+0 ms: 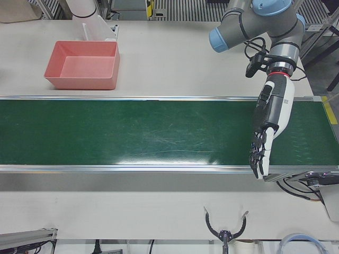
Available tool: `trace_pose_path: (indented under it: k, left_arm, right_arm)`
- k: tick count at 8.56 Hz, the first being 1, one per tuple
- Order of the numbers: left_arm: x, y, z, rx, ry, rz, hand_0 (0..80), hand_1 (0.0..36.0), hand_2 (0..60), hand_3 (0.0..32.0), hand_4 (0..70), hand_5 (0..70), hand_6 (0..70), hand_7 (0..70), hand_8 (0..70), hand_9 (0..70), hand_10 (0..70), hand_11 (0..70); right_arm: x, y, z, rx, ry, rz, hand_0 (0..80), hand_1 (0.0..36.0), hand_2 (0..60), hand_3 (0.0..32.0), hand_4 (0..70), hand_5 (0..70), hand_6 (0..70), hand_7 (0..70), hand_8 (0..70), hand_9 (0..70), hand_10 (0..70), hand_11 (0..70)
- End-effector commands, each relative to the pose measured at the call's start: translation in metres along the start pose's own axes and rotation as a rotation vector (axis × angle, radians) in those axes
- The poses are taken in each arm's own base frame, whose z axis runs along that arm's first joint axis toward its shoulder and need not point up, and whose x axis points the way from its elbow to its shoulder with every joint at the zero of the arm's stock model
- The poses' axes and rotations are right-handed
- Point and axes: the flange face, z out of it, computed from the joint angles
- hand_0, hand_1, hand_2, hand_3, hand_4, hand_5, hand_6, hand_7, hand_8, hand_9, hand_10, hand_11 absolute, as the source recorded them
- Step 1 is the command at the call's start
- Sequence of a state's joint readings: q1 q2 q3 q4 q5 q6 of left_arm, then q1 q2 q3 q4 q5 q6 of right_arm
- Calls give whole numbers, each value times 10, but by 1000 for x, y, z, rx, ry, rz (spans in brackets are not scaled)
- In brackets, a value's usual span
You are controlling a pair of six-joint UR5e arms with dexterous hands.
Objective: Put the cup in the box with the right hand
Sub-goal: 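Close the right hand fingers around the blue cup on the belt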
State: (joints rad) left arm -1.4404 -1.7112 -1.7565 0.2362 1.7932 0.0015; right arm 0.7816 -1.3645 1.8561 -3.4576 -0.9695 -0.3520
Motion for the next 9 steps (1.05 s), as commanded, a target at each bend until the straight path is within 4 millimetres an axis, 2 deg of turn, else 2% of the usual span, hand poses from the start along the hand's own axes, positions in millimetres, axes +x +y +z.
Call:
trace_pose_path:
  k: [1, 2, 3, 4, 5, 6, 7, 8, 9]
  left_arm:
    - [0, 0, 0, -1, 0, 0, 0, 0, 0, 0, 0, 0, 0, 0, 0, 0, 0, 0]
    - [0, 0, 0, 1, 0, 0, 0, 0, 0, 0, 0, 0, 0, 0, 0, 0, 0, 0]
    - [0, 0, 0, 1, 0, -2, 0, 0, 0, 0, 0, 0, 0, 0, 0, 0, 0, 0]
    - [0, 0, 0, 1, 0, 0, 0, 0, 0, 0, 0, 0, 0, 0, 0, 0, 0, 0]
    - [0, 0, 0, -1, 0, 0, 0, 0, 0, 0, 0, 0, 0, 0, 0, 0, 0, 0]
    - [0, 0, 0, 1, 0, 0, 0, 0, 0, 0, 0, 0, 0, 0, 0, 0, 0, 0]
    - [0, 0, 0, 1, 0, 0, 0, 0, 0, 0, 0, 0, 0, 0, 0, 0, 0, 0]
    - [0, 0, 0, 1, 0, 0, 0, 0, 0, 0, 0, 0, 0, 0, 0, 0, 0, 0]
    - [0, 0, 0, 1, 0, 0, 0, 0, 0, 0, 0, 0, 0, 0, 0, 0, 0, 0]
  right_arm:
    - [0, -1, 0, 2, 0, -5, 558, 175, 62, 0, 265, 63, 62, 219, 116, 208, 0, 17]
    - [-2, -2, 0, 7, -6, -10, 554, 185, 95, 0, 258, 63, 63, 223, 117, 211, 0, 18]
    - [-5, -4, -1, 18, -34, -13, 564, 168, 31, 0, 288, 64, 65, 231, 122, 218, 5, 25]
    - [-9, -7, -3, 43, -63, -23, 555, 191, 102, 0, 268, 66, 70, 248, 130, 231, 13, 37]
    - [-13, -6, -7, 82, -59, -48, 558, 194, 121, 0, 295, 71, 85, 310, 158, 278, 30, 61]
    - [-17, -6, -10, 98, -56, -57, 569, 331, 600, 0, 319, 110, 147, 548, 250, 427, 111, 186]
    - [-25, -2, -13, 90, -67, -52, 572, 360, 600, 0, 700, 175, 360, 700, 601, 700, 424, 611]
    - [-36, 11, -14, 67, -84, -34, 572, 360, 600, 0, 700, 180, 397, 700, 668, 700, 505, 700]
    - [-44, 28, -16, 35, -96, -23, 589, 360, 600, 0, 700, 181, 392, 700, 663, 700, 507, 700]
